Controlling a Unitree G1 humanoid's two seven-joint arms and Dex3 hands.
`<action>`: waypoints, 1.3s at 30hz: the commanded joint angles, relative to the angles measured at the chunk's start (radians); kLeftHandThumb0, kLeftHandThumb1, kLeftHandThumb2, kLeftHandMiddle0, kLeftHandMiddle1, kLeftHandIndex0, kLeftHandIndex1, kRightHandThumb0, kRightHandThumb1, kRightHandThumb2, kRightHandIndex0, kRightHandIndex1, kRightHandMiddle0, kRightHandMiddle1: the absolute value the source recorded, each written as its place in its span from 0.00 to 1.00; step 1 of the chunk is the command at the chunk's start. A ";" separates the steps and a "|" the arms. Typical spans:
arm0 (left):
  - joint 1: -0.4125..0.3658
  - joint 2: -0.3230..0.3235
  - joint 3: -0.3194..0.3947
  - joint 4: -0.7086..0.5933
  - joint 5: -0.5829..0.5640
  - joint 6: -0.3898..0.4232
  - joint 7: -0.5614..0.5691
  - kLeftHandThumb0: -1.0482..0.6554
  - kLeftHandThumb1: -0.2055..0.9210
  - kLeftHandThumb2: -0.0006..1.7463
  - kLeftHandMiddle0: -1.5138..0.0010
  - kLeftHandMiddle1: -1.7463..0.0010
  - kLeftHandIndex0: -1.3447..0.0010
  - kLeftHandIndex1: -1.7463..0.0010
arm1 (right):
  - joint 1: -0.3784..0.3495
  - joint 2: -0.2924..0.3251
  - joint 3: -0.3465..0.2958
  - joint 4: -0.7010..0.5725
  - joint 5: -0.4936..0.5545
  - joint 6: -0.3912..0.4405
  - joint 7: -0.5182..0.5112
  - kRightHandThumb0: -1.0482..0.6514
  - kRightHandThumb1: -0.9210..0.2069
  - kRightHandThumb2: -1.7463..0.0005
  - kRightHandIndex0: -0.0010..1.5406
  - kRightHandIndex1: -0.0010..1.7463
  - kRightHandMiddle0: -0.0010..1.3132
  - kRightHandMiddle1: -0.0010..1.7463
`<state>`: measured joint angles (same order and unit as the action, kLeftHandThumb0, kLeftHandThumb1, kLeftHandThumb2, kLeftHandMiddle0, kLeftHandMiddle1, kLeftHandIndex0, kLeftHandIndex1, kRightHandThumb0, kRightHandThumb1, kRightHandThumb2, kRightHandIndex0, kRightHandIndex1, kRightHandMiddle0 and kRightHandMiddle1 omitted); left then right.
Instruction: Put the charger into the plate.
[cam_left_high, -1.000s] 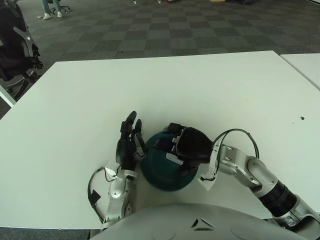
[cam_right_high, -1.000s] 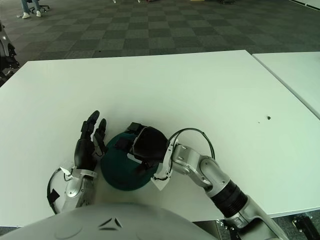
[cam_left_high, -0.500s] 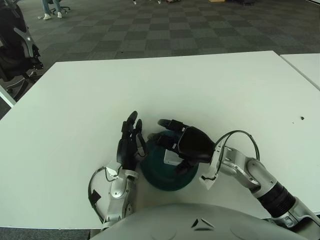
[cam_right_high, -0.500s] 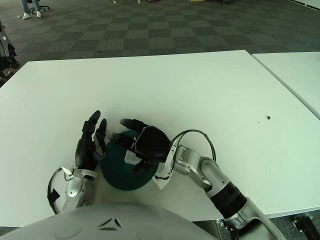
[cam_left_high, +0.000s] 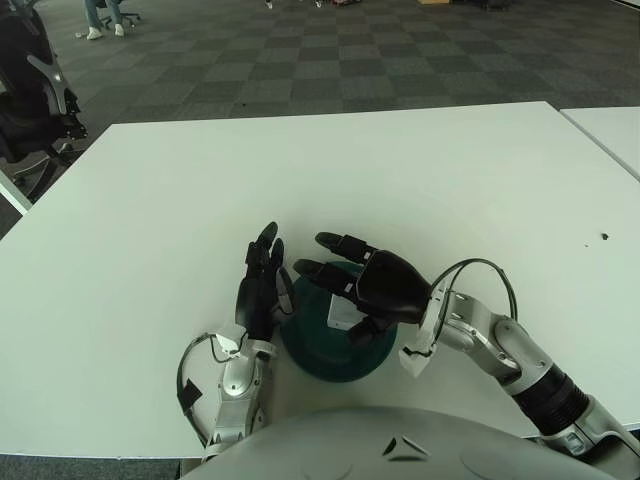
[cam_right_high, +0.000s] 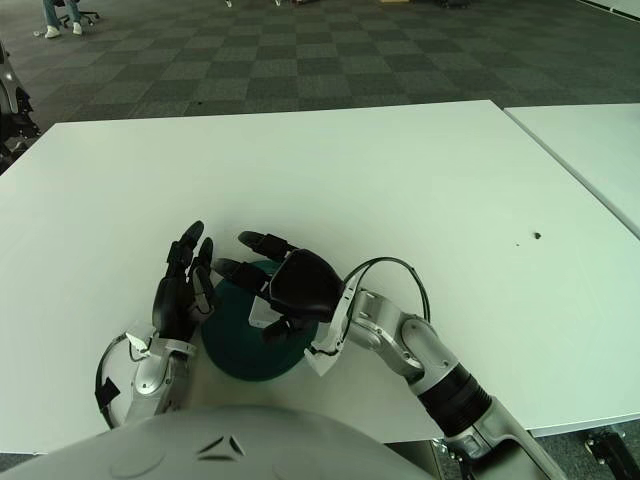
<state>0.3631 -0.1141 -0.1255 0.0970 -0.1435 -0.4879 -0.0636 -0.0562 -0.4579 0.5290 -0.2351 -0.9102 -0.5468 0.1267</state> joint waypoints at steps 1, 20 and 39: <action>0.022 -0.025 -0.008 0.032 -0.009 0.024 -0.005 0.08 1.00 0.60 0.93 1.00 1.00 0.83 | 0.010 -0.010 -0.063 -0.135 0.085 0.052 0.078 0.02 0.00 0.37 0.00 0.00 0.00 0.00; 0.063 -0.012 -0.008 0.012 0.028 0.076 0.027 0.05 1.00 0.56 0.89 0.99 1.00 0.72 | 0.196 0.292 -0.182 -0.124 0.462 0.471 0.104 0.06 0.00 0.39 0.11 0.02 0.04 0.03; 0.064 -0.017 0.010 0.034 0.010 0.064 0.025 0.06 1.00 0.56 0.91 1.00 1.00 0.66 | 0.234 0.429 -0.417 -0.027 0.843 0.632 0.028 0.07 0.00 0.40 0.14 0.00 0.01 0.17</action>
<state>0.3922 -0.1169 -0.1275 0.0726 -0.1213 -0.4629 -0.0409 0.1765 -0.0127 0.1527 -0.2758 -0.0828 0.0610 0.1755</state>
